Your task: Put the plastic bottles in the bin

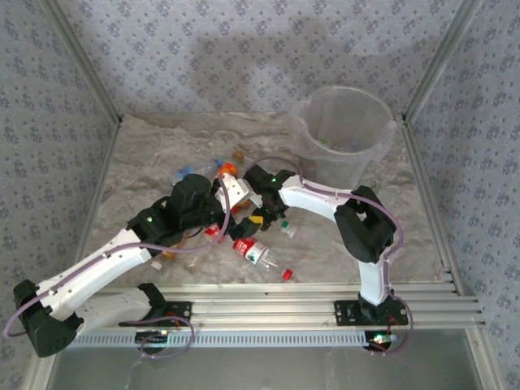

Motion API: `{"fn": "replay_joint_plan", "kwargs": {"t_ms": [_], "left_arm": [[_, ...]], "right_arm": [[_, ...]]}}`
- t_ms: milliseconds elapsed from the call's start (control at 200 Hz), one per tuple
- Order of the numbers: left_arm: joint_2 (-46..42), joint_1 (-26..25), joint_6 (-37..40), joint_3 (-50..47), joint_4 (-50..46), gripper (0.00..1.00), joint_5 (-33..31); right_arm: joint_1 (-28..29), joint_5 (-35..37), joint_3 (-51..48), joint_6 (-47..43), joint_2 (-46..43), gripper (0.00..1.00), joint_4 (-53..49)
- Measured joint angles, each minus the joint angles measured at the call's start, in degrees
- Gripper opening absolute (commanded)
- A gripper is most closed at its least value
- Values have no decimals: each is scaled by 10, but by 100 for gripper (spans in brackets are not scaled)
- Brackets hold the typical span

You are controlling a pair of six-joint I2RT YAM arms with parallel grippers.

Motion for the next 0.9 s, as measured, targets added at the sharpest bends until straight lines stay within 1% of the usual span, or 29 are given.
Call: {"fn": "replay_joint_plan", "kwargs": {"t_ms": [60,195,330,500,899], "left_arm": [[0,0,0,0,0,100,0],[0,0,0,0,0,99,0],[-9,0,0,0,1,100,0],[-38,0,0,-1,10,100,-6],[-94,0,-11,-38,64,100,-54]], "right_arm": [[0,0,0,0,0,58,0],[0,-4,0,0,-6,58,-2],[-2,-13,0,4,-30,58,-2],[-17,-34,0,18,-83,58,0],[-54,-74,4,74,-219,58,11]]}}
